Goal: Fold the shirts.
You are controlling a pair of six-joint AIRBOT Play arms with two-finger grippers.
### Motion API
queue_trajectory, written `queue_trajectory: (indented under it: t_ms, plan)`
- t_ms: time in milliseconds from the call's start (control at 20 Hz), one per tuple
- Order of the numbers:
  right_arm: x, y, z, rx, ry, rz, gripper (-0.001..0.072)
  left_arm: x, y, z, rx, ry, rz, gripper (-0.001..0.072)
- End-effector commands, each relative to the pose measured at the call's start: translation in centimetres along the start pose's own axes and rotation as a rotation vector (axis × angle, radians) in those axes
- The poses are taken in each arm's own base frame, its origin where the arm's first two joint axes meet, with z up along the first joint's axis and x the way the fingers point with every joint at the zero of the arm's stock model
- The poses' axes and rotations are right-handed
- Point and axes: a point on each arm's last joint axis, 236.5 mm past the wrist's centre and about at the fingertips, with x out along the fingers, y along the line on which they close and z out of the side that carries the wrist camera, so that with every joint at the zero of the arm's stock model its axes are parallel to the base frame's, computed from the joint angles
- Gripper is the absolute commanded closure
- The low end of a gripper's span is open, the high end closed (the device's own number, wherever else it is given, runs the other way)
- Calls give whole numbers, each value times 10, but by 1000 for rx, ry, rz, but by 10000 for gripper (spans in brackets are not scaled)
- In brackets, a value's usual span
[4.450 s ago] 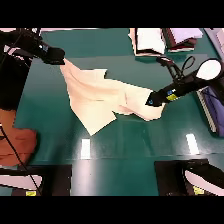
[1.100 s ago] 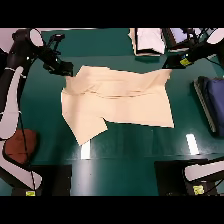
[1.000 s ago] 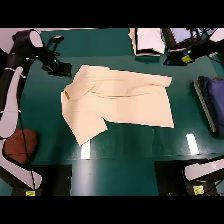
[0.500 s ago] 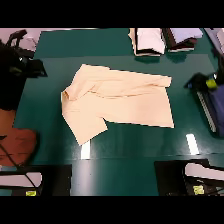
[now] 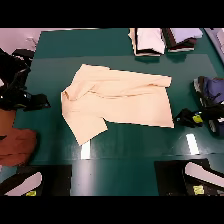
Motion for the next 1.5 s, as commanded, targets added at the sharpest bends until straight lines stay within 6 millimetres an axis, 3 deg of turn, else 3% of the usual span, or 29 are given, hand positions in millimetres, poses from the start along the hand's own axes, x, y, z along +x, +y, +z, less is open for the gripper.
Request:
queue_trajectory:
  t_ms: [0,200,300,350,600,800,950,1100,1150,1250,1350,1450]
  plan:
    - [18,7,-6,-27,13,-20,281,10,0,-9,-15,-4,-13,178]
    - [32,20,-16,-67,78,-24,295,10,0,-3,-16,-32,-11,178]
    - [42,28,-25,-113,130,-26,601,15,2,-1,-18,-47,-8,178]
    - [44,32,-26,-141,130,-31,693,19,4,1,-22,-62,-5,178]
    - [31,50,-14,-219,23,-49,694,62,1,3,-96,-31,-63,176]
    - [19,56,-11,-230,-27,-49,695,100,-24,2,-171,49,-214,177]
    - [18,57,-10,-232,-29,-49,694,117,-35,-13,-154,131,-232,177]
    - [5,67,2,-257,-58,-47,694,122,-46,-16,-125,145,-236,179]
    - [-2,72,9,-270,-78,-45,694,120,-47,-15,-122,143,-238,224]
    - [-21,85,25,-303,-126,-44,694,113,-49,-5,-109,116,-242,679]
    - [-45,101,40,-344,-179,-41,694,88,-56,21,-77,28,-249,685]
    - [-75,121,54,-395,-239,-39,695,34,-70,59,-14,-140,-260,685]
